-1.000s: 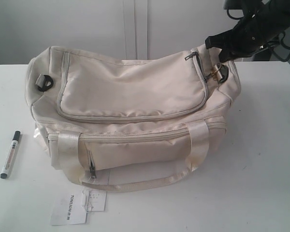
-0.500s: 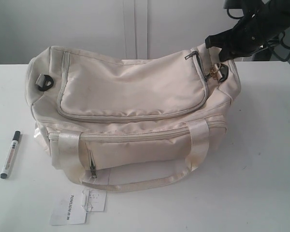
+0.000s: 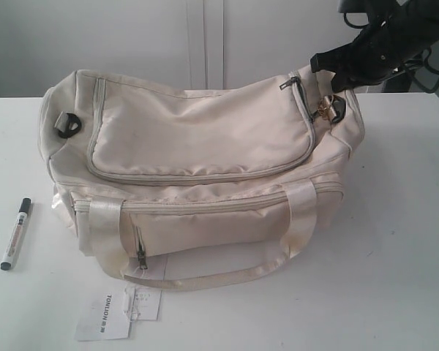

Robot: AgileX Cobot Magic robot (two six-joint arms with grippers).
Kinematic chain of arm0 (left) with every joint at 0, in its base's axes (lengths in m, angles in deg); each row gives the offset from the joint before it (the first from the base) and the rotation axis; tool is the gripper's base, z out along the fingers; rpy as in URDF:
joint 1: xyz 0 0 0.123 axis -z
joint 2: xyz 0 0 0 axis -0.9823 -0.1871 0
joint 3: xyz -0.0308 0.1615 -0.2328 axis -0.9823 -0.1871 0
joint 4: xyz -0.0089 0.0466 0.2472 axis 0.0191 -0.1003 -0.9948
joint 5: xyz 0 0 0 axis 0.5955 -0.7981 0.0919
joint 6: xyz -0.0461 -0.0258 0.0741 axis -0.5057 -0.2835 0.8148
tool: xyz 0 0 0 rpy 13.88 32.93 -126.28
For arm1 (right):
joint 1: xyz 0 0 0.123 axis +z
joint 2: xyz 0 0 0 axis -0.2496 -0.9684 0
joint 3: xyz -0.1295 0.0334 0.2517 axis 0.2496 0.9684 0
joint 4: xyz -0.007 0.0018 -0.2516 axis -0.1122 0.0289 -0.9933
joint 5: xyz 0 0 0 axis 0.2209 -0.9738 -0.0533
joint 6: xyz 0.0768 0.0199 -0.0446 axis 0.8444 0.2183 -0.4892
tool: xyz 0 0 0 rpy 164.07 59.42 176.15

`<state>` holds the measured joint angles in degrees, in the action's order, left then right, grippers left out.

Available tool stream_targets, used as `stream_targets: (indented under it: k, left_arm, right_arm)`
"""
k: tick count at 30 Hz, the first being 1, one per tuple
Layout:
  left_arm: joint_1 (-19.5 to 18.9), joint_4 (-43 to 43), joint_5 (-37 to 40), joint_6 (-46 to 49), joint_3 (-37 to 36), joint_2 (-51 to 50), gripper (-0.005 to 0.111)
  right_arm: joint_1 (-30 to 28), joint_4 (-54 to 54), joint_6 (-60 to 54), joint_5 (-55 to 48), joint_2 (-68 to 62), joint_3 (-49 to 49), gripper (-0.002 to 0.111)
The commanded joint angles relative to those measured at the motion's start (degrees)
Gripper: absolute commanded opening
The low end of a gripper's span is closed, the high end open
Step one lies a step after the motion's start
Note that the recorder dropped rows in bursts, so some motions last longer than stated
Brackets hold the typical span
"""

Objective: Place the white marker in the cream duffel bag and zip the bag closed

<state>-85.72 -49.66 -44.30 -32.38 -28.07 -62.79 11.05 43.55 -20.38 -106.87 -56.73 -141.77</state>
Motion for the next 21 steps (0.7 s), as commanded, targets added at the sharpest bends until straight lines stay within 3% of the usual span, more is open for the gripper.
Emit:
stream_targets:
  k: [1, 7, 21]
  left_arm:
    - [-0.12, -4.57, 1.88, -0.62, 1.52, 0.24, 0.0]
    - [-0.12, -6.43, 8.33, 3.29, 7.13, -3.68, 0.0]
    - [-0.12, -5.8, 24.01, 18.64, 26.51, -27.44, 0.0]
  right_arm:
    - [-0.61, -0.28, -0.57, 1.72, 0.05, -0.38, 0.0]
    - [-0.61, -0.28, -0.57, 1.86, 0.05, -0.38, 0.0]
    - [-0.61, -0.28, -0.57, 1.86, 0.05, -0.38, 0.0]
